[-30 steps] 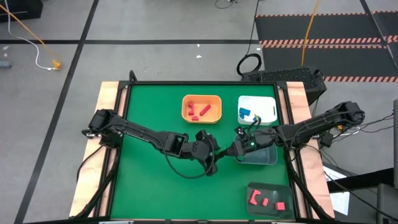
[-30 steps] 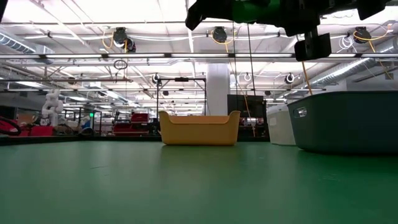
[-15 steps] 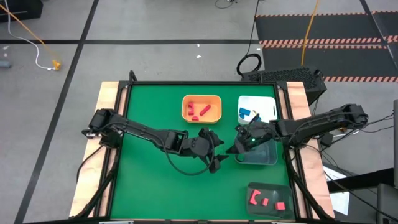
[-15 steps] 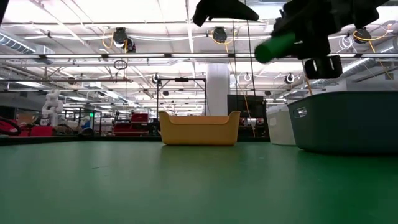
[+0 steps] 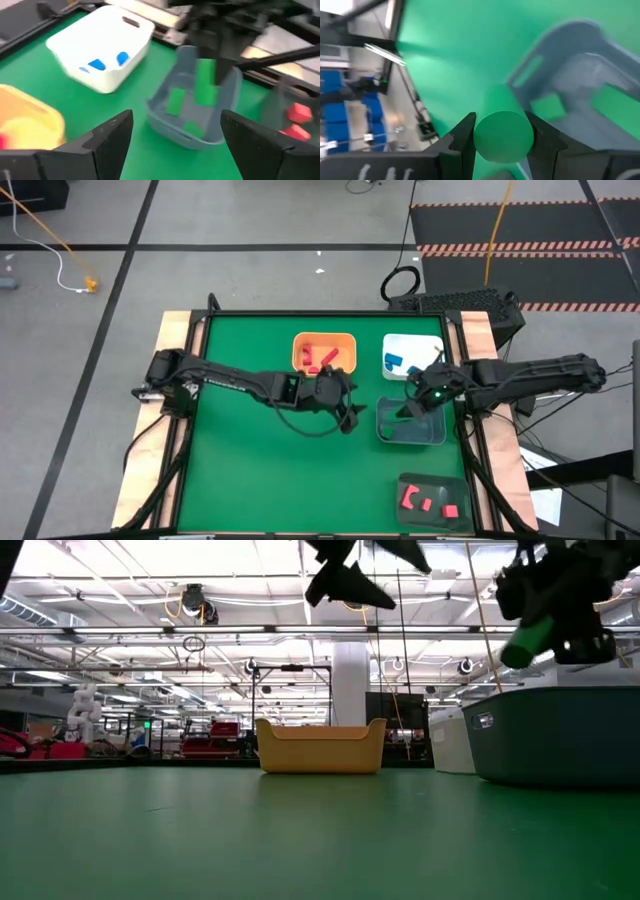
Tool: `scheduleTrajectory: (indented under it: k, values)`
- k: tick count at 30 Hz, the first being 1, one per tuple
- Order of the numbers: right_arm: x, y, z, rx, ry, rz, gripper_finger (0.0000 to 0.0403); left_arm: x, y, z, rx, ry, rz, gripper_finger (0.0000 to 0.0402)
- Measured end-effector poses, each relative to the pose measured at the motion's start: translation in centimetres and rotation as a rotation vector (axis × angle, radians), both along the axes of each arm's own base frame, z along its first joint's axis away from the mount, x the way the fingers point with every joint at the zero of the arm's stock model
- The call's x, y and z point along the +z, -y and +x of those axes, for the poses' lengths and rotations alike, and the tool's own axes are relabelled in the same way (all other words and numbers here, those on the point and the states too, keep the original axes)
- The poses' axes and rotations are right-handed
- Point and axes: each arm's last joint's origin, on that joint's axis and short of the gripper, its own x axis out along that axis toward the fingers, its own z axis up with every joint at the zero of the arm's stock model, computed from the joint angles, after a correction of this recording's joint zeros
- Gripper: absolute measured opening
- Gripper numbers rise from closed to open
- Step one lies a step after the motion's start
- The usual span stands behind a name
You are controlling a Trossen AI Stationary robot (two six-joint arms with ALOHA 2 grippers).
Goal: Sort & place blocks by color
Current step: Put the green block into the dark blue bin, then return to Home Position
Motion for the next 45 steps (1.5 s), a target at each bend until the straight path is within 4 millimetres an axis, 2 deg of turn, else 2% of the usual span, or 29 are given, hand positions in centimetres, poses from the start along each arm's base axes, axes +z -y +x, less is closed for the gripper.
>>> scheduleTrajectory:
  k: [3, 7, 13, 19, 25, 29, 35, 40, 45]
  values:
    - [-0.2, 0.0, -0.7, 0.039, -0.039, -0.014, 0.0113, 0.4, -1.9, -0.2, 0.046, -0.004, -0.003, 0.0288]
    - [-0.7, -0.1, -1.2, 0.118, -0.087, -0.042, 0.0118, 2.0, -4.4, -1.3, 0.103, 0.0, -0.002, 0.0273]
    - [-1.2, 0.0, -1.8, 0.224, -0.126, -0.155, 0.015, 5.8, -7.3, -4.3, 0.132, 0.018, 0.071, 0.0254]
    - [-1.2, 0.1, -1.8, 0.267, -0.106, -0.21, 0.0172, 9.9, -8.6, -8.1, 0.155, 0.09, 0.114, 0.0244]
    - [-1.4, 0.4, -2.0, 0.242, -0.139, -0.212, 0.0215, 13.5, -9.1, -13.7, 0.17, 0.089, 0.153, 0.0251]
    - [-1.3, 0.9, -1.9, 0.159, -0.143, -0.202, 0.0241, 15.8, -9.2, -18.0, 0.178, 0.117, 0.191, 0.0255]
    - [-0.8, 1.4, -1.1, 0.068, -0.062, -0.271, 0.0242, 18.6, -8.5, -24.7, 0.167, 0.193, 0.269, 0.0255]
    - [0.5, 1.6, 0.1, -0.034, 0.1, -0.276, 0.0237, 19.1, -7.9, -28.9, 0.166, 0.198, 0.277, 0.0255]
    - [2.1, 1.7, 1.2, -0.083, 0.298, -0.276, 0.0236, 18.6, -7.7, -31.4, 0.198, 0.128, 0.262, 0.0255]
